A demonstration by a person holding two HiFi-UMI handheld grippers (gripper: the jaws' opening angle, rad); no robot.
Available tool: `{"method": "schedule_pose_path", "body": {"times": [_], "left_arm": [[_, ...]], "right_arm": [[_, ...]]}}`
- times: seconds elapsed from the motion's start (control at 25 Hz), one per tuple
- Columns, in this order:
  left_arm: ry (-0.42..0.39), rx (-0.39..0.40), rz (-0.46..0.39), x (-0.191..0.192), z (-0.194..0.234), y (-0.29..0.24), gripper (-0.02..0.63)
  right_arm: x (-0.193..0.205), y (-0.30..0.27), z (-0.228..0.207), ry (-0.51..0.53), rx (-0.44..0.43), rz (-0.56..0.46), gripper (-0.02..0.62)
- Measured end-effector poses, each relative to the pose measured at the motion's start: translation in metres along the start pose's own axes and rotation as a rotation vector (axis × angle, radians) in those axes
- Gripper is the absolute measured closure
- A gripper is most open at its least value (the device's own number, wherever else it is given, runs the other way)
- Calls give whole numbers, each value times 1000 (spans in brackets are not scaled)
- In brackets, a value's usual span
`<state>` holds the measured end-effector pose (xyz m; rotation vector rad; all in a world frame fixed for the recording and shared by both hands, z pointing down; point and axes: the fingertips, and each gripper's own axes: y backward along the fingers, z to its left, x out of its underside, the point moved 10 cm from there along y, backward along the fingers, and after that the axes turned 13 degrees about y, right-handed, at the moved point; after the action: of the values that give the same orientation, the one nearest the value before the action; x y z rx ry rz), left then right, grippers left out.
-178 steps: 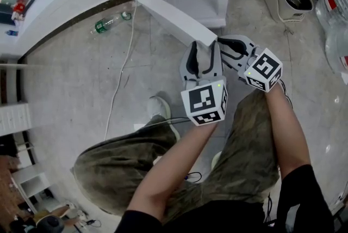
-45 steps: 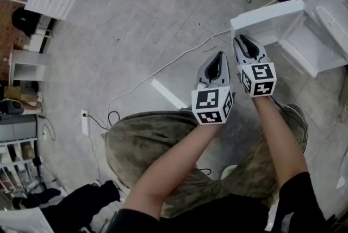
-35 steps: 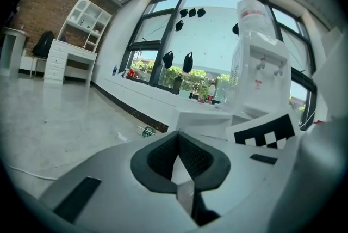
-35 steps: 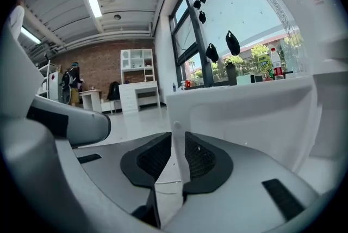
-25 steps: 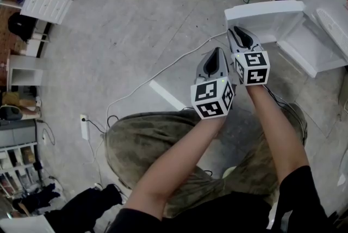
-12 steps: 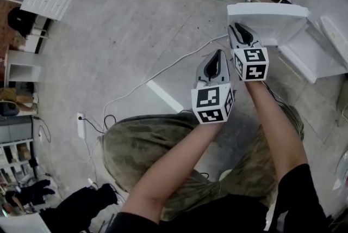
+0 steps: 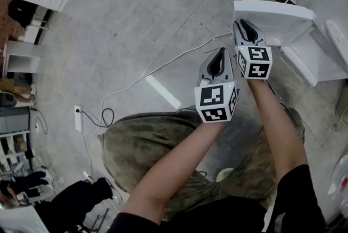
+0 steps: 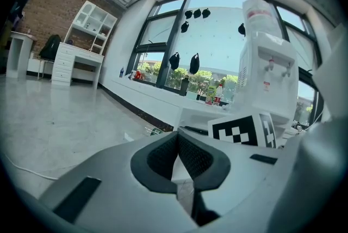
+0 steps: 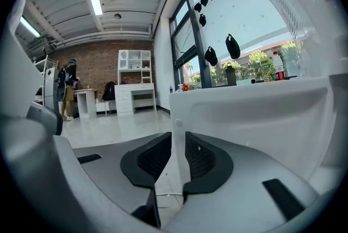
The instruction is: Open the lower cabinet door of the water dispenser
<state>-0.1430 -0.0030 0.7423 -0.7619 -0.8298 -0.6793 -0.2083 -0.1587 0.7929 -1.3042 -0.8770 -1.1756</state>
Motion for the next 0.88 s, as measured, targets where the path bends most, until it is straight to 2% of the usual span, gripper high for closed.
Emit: {"method": "schedule_pose_path", "body": {"times": [0.28, 0.4, 0.48, 0.6, 0.68, 0.88], "left_arm": [[26, -17, -46, -18, -3, 1, 601], [-1, 6, -36, -27, -5, 1, 601], [-60, 19, -26, -39, -11, 2, 601], [-257, 59, -30, -65, -33, -2, 601], [-343, 127, -25, -84, -52, -12, 601], [-383, 304, 27, -140, -77, -30, 601]], "right_arm": [[4, 24, 1, -38, -14, 12, 528], [0, 42, -2, -52, -24, 17, 528], [-7, 57, -5, -60, -39, 6, 529], [-25, 78, -15, -75, -60, -27, 551], [-39, 92, -28, -80, -53, -52, 563], [-70, 135, -55, -80, 14, -83, 589]]}}
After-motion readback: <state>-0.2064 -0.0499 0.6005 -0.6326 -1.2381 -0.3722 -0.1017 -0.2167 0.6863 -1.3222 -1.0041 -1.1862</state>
